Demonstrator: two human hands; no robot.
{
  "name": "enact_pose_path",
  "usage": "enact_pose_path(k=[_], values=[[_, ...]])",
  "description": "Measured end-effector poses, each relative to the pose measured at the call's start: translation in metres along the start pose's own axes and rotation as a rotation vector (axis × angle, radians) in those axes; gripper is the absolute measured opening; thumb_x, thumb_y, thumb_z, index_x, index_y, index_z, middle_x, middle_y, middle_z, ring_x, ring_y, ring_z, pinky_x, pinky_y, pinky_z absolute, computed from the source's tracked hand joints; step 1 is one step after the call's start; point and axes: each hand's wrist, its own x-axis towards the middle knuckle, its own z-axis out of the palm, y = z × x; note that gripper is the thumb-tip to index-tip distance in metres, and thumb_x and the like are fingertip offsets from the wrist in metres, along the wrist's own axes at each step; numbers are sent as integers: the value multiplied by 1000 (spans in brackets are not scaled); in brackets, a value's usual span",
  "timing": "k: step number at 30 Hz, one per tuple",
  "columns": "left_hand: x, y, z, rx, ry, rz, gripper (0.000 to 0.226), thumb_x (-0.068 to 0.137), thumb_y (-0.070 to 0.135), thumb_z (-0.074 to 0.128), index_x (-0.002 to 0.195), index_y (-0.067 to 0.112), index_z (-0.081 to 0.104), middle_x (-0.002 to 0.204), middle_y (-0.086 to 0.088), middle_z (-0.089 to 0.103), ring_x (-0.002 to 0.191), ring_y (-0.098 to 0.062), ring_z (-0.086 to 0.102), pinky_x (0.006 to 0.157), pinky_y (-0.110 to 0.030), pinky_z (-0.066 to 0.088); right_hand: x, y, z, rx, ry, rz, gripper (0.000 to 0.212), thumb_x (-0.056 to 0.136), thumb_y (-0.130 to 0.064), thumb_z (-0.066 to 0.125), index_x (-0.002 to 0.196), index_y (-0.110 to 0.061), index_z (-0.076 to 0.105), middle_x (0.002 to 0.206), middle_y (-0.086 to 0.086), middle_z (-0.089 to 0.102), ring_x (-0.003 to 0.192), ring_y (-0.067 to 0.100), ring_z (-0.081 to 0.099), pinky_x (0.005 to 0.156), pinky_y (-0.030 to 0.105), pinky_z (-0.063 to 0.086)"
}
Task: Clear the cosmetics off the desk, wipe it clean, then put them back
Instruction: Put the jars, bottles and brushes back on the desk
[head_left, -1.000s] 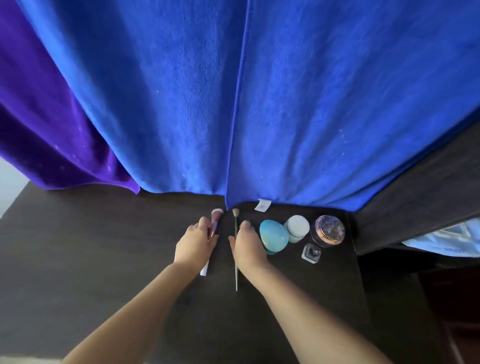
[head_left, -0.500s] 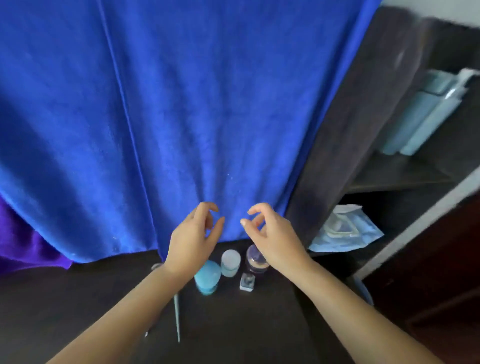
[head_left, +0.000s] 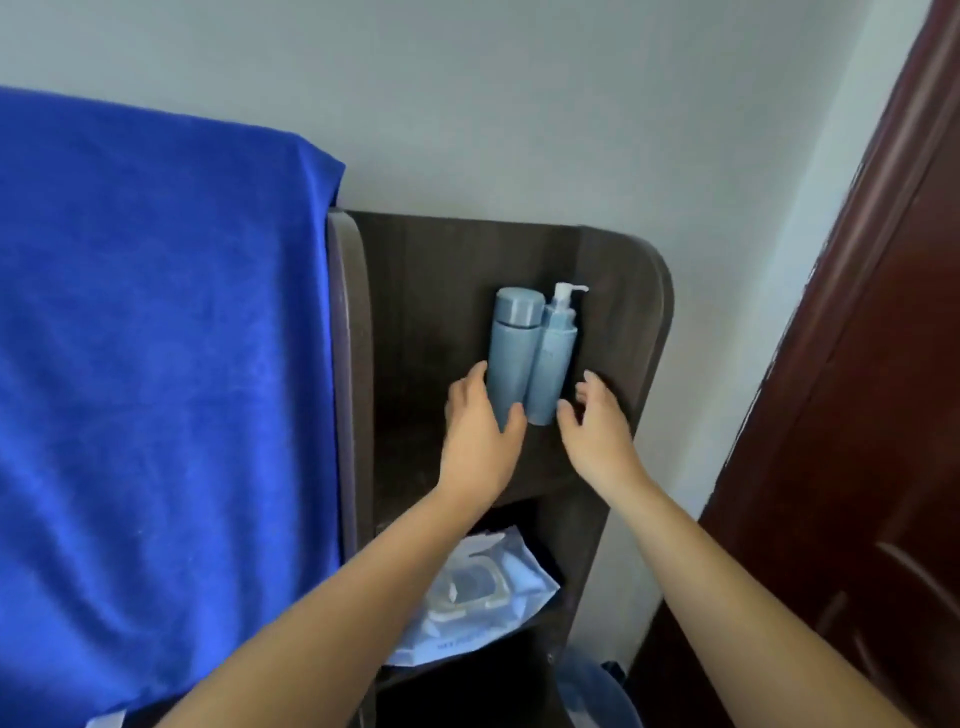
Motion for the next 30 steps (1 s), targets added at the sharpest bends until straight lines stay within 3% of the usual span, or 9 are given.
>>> enact_pose_path(k=[2,5,9,19,27,30], values=[[22,-4,16,22,18,-103,60,91,21,53,141,10,22,142,-12,30,131,-24,32,103,-31,30,17,2,13,71,-44,10,57,94,-18,49,143,-3,23,144,16,39,131,26,41,107,35,34],[41,-6,31,16,41,-138,58,88,22,56,138,13,26,135,-11,35,124,-24,38,90,-26,32,32,1,25,193,-45,15,44,93,-17,50,132,-4,35,130,17,50,115,27,53,92,33,44],[52,-6,39,50,83,-152,56,85,22,62,131,12,31,128,-10,38,117,-24,43,87,-27,34,41,6,31,222,-52,-17,34,93,-17,52,121,-2,40,123,19,54,109,30,55,82,29,43],[23,4,0,62,12,-96,54,84,23,64,130,14,36,126,-6,44,103,-8,43,85,-24,36,14,6,10,330,-16,-100,48,88,-22,61,129,-9,40,127,9,55,111,17,53,91,30,44],[-52,29,-66,-106,-96,100,46,81,20,67,118,25,40,118,1,52,102,-1,52,76,-6,45,-63,-31,-31,294,-31,-202,50,84,-24,66,126,-16,42,124,-3,54,111,9,52,95,33,48],[-85,31,-106,-124,-127,159,49,82,22,67,122,24,39,120,4,51,108,-4,50,88,-21,48,-102,-58,-26,306,-23,-202,48,82,-25,68,123,-19,44,118,-11,54,106,2,53,93,29,48]])
